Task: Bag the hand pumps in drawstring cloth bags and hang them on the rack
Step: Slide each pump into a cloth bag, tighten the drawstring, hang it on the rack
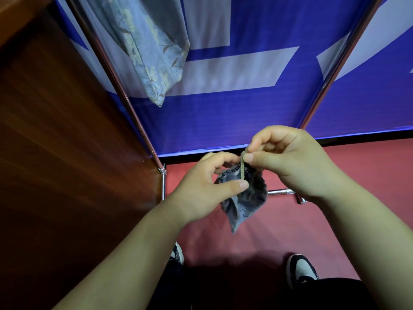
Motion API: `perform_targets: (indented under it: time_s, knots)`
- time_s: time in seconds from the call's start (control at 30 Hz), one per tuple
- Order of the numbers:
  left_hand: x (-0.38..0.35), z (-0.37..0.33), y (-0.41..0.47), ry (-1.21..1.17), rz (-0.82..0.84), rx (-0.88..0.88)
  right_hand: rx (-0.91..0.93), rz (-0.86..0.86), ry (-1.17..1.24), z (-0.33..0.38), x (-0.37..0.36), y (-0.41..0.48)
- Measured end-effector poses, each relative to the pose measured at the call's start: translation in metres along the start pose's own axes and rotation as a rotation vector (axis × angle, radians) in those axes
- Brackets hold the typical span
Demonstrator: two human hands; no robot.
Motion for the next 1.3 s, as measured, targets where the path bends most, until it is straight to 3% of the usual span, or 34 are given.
perform_targets:
  time_s: [0.07, 0.37, 0.63, 0.8, 1.03, 1.2, 1.3]
  knots:
    - [0.005, 0.000, 0.001, 0.031, -0.078, -0.010, 0.004, 0.010, -0.020, 0.002, 0.000, 0.000]
    - [0.014, -0.009, -0.007, 0.274, -0.148, -0.028, 0.014, -0.003, 0.032, -0.002, -0.004, 0.000]
    - [0.002, -0.014, -0.010, -0.064, -0.067, -0.104, 0.071, -0.033, 0.044, 0.008, 0.002, 0.002]
    - [0.005, -0.020, -0.010, -0.034, -0.080, -0.145, 0.077, -0.038, 0.024, 0.007, 0.008, 0.002]
    - [0.023, -0.024, -0.013, 0.042, -0.304, -0.136, 0.070, -0.009, 0.018, -0.001, 0.003, 0.003]
    - [0.042, -0.045, -0.030, 0.030, -0.362, -0.181, 0.032, 0.157, 0.035, 0.005, -0.009, -0.002]
    - [0.047, -0.062, -0.046, 0.157, -0.378, -0.207, 0.058, 0.140, 0.077, 0.023, -0.009, -0.007]
Point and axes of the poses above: each hand's wrist, its own y-axis towards the middle knuckle, its own x-axis out of the back of the hand, z = x × y, the point moved 8 cm from there along y, towards the middle knuckle, and after that the axes turned 12 degrees about x, right-handed, at the moved point
